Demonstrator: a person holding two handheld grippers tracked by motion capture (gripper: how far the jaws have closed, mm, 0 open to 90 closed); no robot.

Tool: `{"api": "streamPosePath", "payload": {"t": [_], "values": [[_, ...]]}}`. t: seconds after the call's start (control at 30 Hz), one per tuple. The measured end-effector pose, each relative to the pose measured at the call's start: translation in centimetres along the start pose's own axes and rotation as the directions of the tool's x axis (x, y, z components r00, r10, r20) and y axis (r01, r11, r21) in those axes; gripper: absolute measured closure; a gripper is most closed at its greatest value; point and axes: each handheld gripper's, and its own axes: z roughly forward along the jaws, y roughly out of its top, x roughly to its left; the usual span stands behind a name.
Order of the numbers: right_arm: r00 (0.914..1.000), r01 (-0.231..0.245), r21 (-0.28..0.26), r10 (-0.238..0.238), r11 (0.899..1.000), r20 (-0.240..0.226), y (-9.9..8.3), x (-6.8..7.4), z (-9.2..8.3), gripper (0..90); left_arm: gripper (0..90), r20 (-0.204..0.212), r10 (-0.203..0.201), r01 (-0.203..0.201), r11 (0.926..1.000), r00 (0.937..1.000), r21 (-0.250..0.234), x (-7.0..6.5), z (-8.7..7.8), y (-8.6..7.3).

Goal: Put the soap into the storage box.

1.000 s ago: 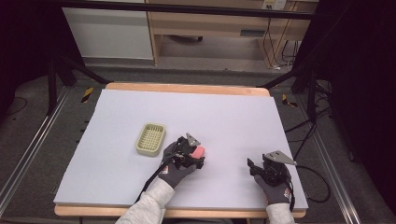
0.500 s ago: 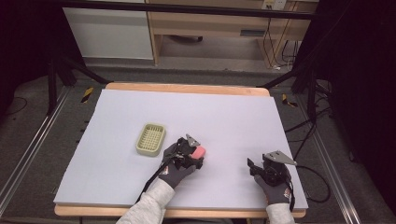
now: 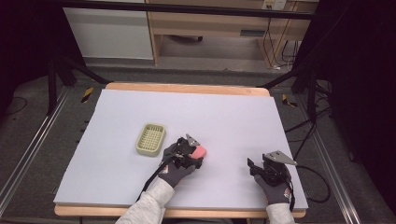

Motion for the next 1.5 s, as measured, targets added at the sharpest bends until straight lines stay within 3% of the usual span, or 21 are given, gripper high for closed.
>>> {"api": "streamPosePath", "payload": {"t": [0.27,0.73,1.5], "values": [[1.0,0.004,-0.001,-0.004,1.0,0.003,0.0,0.0,0.0,35.2,37.2,0.005,0.004,-0.004,1.0,1.0,0.006,0.0,-0.2,0.0],[1.0,-0.001,-0.003,0.001,1.0,0.001,0.0,-0.1,-0.1,35.5,37.2,0.028,0.01,-0.009,0.9994,0.9996,-0.033,0.2,-2.6,0.3],[1.0,-0.003,-0.004,0.003,1.0,0.003,0.0,-0.1,-0.1,35.6,37.2,0.031,0.018,-0.016,0.9986,0.9994,-0.05,1.0,-4.9,0.1]]}}
